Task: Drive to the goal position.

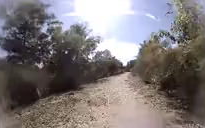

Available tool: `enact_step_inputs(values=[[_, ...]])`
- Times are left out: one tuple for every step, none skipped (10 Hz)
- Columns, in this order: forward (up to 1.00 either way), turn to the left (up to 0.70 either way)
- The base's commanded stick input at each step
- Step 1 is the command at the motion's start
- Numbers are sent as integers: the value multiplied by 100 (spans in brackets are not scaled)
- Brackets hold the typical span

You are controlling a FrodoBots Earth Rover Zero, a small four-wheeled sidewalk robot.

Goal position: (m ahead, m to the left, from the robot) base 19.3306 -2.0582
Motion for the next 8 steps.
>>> enact_step_inputs(values=[[85, -20], [85, -13], [85, 0], [85, 0], [85, 0], [85, 0], [85, 0], [85, -25]])
